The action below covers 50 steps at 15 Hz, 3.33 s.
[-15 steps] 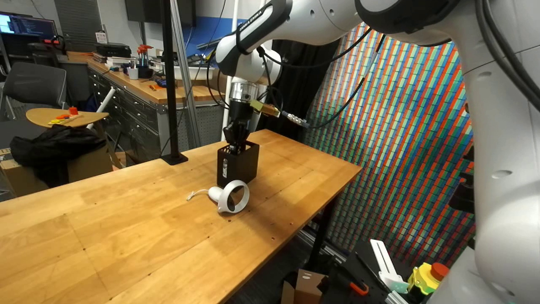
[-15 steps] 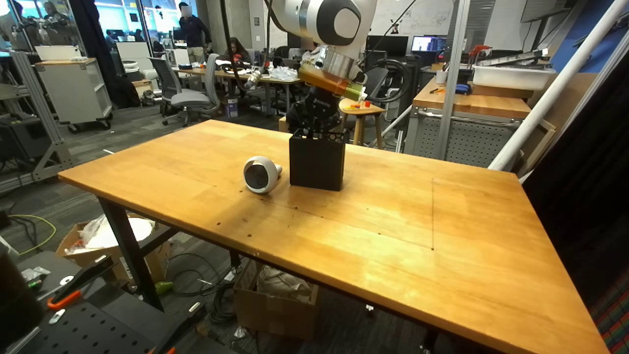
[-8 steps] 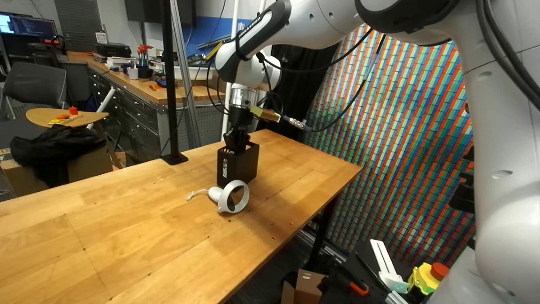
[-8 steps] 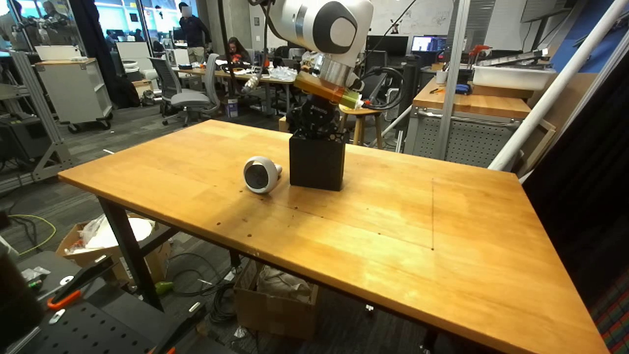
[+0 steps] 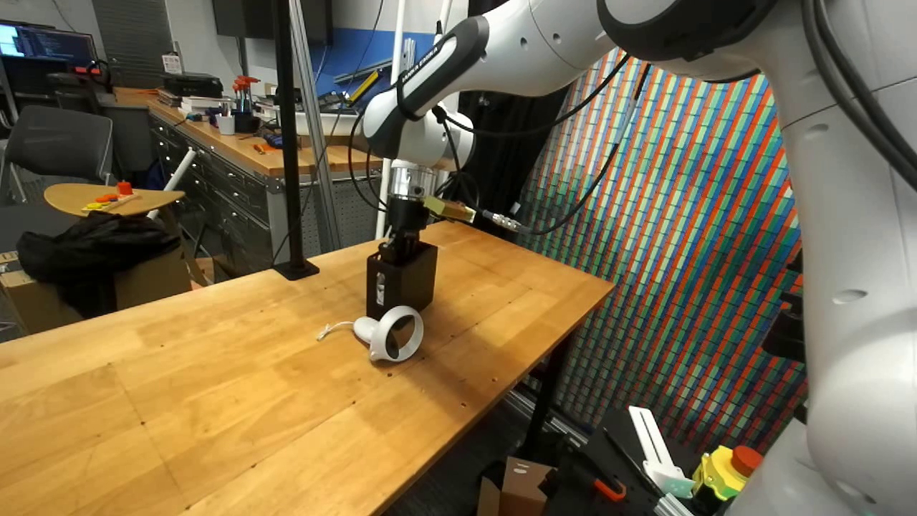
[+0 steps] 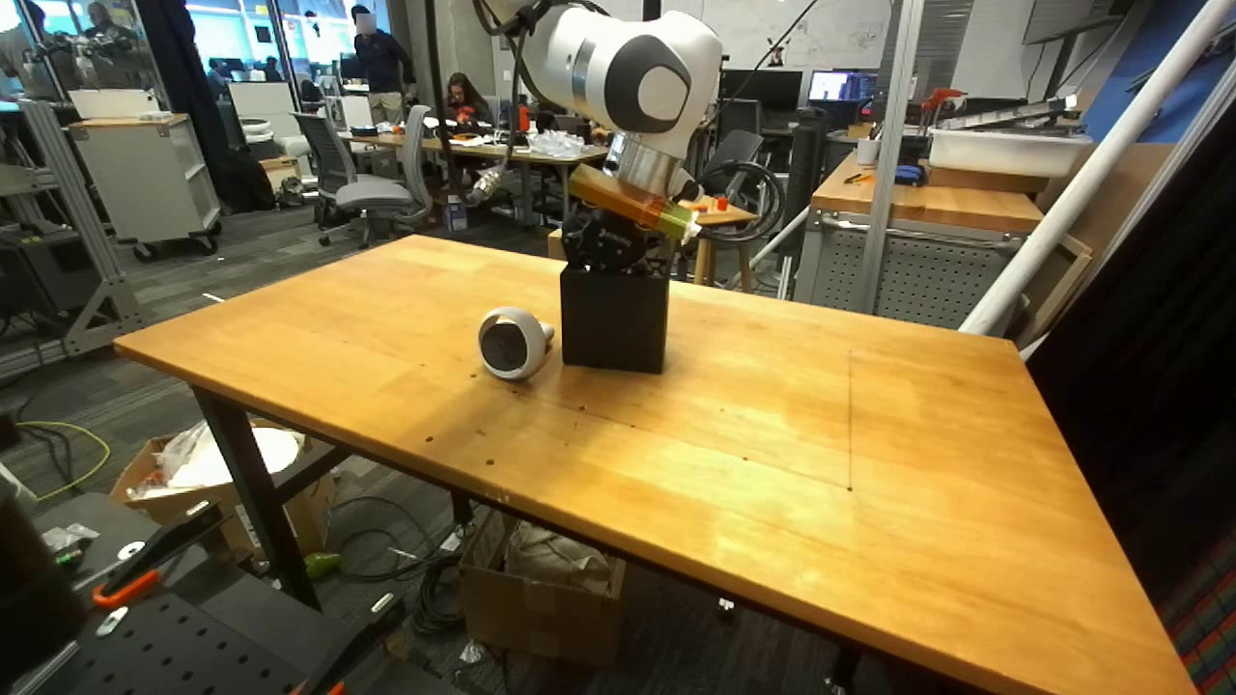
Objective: Pick up the towel and put it in the black object
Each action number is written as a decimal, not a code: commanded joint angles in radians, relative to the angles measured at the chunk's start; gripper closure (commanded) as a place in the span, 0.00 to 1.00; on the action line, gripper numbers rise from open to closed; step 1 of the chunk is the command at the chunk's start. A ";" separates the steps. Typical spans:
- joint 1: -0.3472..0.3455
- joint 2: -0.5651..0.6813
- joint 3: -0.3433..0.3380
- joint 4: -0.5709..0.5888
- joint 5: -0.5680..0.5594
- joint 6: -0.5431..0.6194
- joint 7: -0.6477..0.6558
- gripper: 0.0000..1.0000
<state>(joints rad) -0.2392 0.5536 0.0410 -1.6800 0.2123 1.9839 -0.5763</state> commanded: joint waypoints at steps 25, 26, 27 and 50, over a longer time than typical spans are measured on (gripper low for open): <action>0.100 -0.568 -0.057 -0.257 -0.037 0.013 0.075 0.88; 0.102 -0.516 -0.061 -0.220 -0.020 -0.004 0.054 0.98; 0.103 -0.529 -0.064 -0.224 -0.022 -0.004 0.056 0.91; 0.107 -0.542 -0.068 -0.238 -0.025 -0.003 0.060 0.87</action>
<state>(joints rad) -0.1616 0.0112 0.0030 -1.9208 0.1873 1.9838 -0.5168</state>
